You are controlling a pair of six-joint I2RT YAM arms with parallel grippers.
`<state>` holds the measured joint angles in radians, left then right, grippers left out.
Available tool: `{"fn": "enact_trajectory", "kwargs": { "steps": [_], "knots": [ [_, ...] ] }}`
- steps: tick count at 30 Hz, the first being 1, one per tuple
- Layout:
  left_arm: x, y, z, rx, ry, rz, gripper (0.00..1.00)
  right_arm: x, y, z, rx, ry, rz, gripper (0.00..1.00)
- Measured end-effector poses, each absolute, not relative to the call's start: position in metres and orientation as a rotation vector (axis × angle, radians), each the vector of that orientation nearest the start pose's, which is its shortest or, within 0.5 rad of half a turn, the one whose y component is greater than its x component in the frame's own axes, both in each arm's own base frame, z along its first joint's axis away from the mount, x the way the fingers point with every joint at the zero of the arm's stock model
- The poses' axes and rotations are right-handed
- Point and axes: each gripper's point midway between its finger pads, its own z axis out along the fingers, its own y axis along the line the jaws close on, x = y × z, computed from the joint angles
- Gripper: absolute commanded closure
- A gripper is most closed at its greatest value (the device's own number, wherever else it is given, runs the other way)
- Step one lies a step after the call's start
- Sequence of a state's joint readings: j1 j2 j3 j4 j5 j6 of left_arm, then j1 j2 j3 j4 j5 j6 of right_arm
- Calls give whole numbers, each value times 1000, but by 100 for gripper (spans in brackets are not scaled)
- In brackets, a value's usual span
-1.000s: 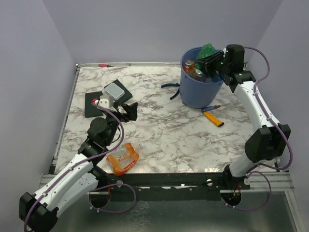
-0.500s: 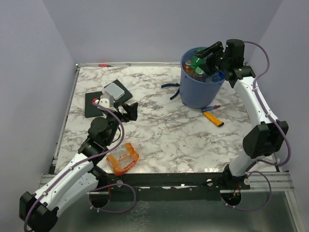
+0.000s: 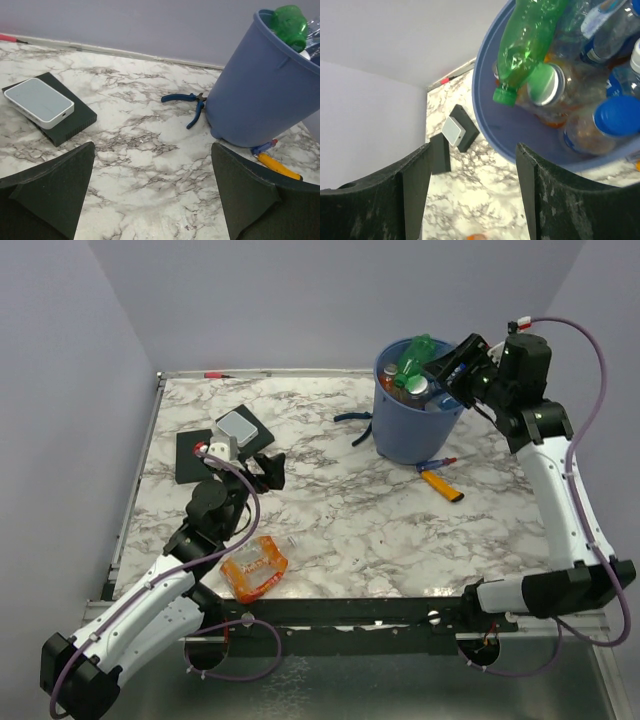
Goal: Put the plastic bottles in the bin
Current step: Place the plastic bottle in the trash bin, then pick up the plastic bottle at the center of the board.
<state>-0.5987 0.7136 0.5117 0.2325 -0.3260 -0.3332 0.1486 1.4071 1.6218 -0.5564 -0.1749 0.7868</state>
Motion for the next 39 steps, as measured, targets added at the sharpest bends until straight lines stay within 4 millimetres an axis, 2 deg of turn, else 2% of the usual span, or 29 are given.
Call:
{"fn": "enact_trajectory", "kwargs": {
  "steps": [3, 5, 9, 11, 13, 15, 17, 19, 22, 24, 28, 33, 36, 39],
  "knots": [
    [289, -138, 256, -87, 1616, -440, 1, 379, 120, 385, 401, 1884, 777, 31],
    [292, -134, 252, -106, 1674, -395, 1, 354, 130, 379, 300, 1870, 808, 31],
    [295, -134, 247, -84, 1828, -311, 1, 289, 180, 350, -3, 1890, 948, 30],
    [290, -134, 244, -67, 1890, -286, 1, 264, 206, 331, -134, 1908, 1001, 30],
    [281, -129, 236, -68, 1946, -267, 1, 230, 242, 299, -291, 1957, 1075, 30],
    [274, -124, 231, -83, 1970, -258, 1, 206, 267, 265, -387, 2020, 1124, 31],
    [266, -116, 227, -112, 1973, -250, 1, 183, 293, 216, -452, 2119, 1172, 31],
    [260, -107, 224, -136, 1957, -240, 1, 169, 307, 172, -453, 2229, 1194, 32],
    [256, -99, 222, -155, 1923, -231, 1, 157, 321, 113, -382, 2395, 1205, 32],
    [258, -97, 225, -163, 1892, -233, 1, 158, 328, 93, -308, 2443, 1221, 31],
    [263, -96, 233, -173, 1824, -239, 1, 171, 340, 78, -109, 2440, 1275, 26],
    [257, -85, 225, -198, 1761, -232, 1, 180, 347, 57, 130, 2443, 1339, 17],
    [251, -77, 228, -213, 1713, -238, 1, 181, 354, 49, 207, 2453, 1353, 15],
    [248, -72, 241, -239, 1648, -266, 1, 182, 363, 51, 236, 2439, 1373, 14]
  ]
}}
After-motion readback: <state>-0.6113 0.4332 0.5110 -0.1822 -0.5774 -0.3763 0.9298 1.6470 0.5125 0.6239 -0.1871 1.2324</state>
